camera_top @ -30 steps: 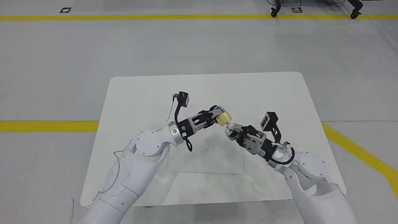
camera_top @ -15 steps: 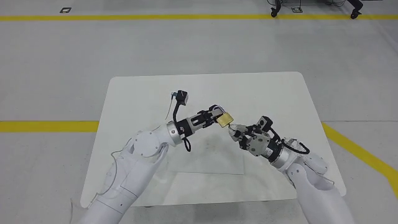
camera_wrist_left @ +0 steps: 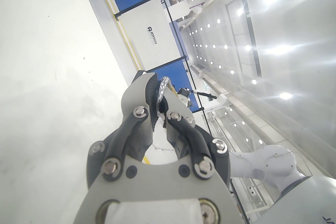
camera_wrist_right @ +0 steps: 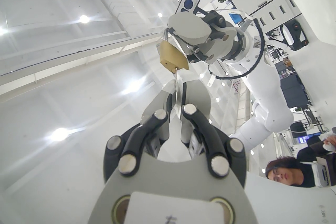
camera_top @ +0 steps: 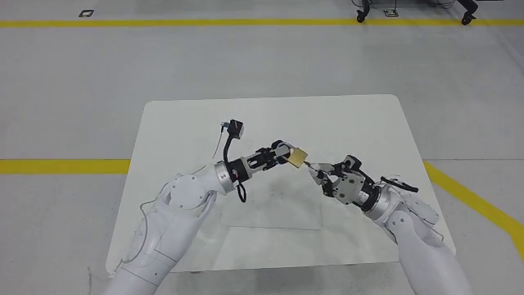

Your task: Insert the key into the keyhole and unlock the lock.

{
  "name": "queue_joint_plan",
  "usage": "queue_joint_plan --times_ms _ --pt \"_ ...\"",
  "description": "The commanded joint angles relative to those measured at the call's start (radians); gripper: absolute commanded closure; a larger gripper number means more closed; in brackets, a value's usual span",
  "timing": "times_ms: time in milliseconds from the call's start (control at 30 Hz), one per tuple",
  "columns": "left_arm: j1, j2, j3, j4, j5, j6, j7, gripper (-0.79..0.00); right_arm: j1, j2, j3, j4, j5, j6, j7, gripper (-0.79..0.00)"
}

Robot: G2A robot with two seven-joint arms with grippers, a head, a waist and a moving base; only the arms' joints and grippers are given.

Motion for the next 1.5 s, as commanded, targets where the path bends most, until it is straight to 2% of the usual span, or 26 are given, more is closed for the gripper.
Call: queue_joint_plan --times_ms 0,167,267,400,500,633,667,700,733,767,933,1067,1167,1267,1333,1467 --pt "0.005 0.006 -0.013 -0.007 0.027 0.025 0.005 0.0 -0.016 0.004 0.041 -0.024 -0.003 -0.049 0.021 -0.785" --pt "0.034 0.028 -0.049 -0.069 0.222 0.13 0.058 0.0 -0.125 0.019 0.214 -0.131 -0.077 -0.226 0.007 -0.785" --pt "0.069 0.041 -0.055 -0.132 0.34 0.242 0.056 0.0 -0.199 0.024 0.318 -0.214 -0.13 -0.305 -0.022 -0.785" --pt "0.084 0.049 -0.008 -0.179 0.534 0.488 0.003 0.0 -0.199 0.024 0.318 -0.214 -0.13 -0.305 -0.022 -0.785" --pt "0.09 0.046 0.033 -0.204 0.571 0.591 -0.037 0.0 -0.199 0.024 0.318 -0.214 -0.13 -0.305 -0.022 -0.785" --pt "0.074 0.042 0.07 -0.19 0.622 0.696 -0.064 0.0 -0.199 0.024 0.318 -0.214 -0.13 -0.305 -0.022 -0.785" --pt "0.071 0.04 0.075 -0.186 0.626 0.709 -0.065 -0.185 -0.199 0.024 0.318 -0.214 -0.13 -0.305 -0.022 -0.785" --pt "0.069 0.039 0.076 -0.182 0.624 0.716 -0.063 -0.32 -0.199 0.024 0.318 -0.214 -0.13 -0.305 -0.022 -0.785" --pt "0.068 0.039 0.076 -0.18 0.62 0.721 -0.061 -0.751 -0.199 0.024 0.318 -0.214 -0.13 -0.305 -0.022 -0.785" --pt "0.069 0.038 0.073 -0.182 0.606 0.719 -0.062 -0.785 -0.199 0.024 0.318 -0.214 -0.13 -0.305 -0.022 -0.785" --pt "0.106 0.045 0.012 -0.222 0.516 0.677 -0.05 -0.785 -0.199 0.024 0.318 -0.214 -0.13 -0.305 -0.022 -0.785" --pt "0.165 0.063 -0.084 -0.281 0.488 0.608 0.015 -0.785 -0.199 0.024 0.318 -0.214 -0.13 -0.305 -0.022 -0.785" --pt "0.211 0.078 -0.162 -0.33 0.482 0.565 0.046 -0.785 -0.199 0.024 0.318 -0.214 -0.13 -0.305 -0.022 -0.785" --pt "0.259 0.092 -0.221 -0.397 0.545 0.542 0.102 -0.785 -0.199 0.024 0.318 -0.214 -0.13 -0.305 -0.022 -0.785" --pt "0.29 0.101 -0.257 -0.444 0.599 0.545 0.132 -0.785 -0.197 0.028 0.303 -0.234 -0.284 -0.367 -0.039 -0.785" --pt "0.336 0.117 -0.324 -0.524 0.7 0.559 0.173 -0.785 -0.191 0.031 0.26 -0.237 -0.605 -0.565 -0.093 -0.785"
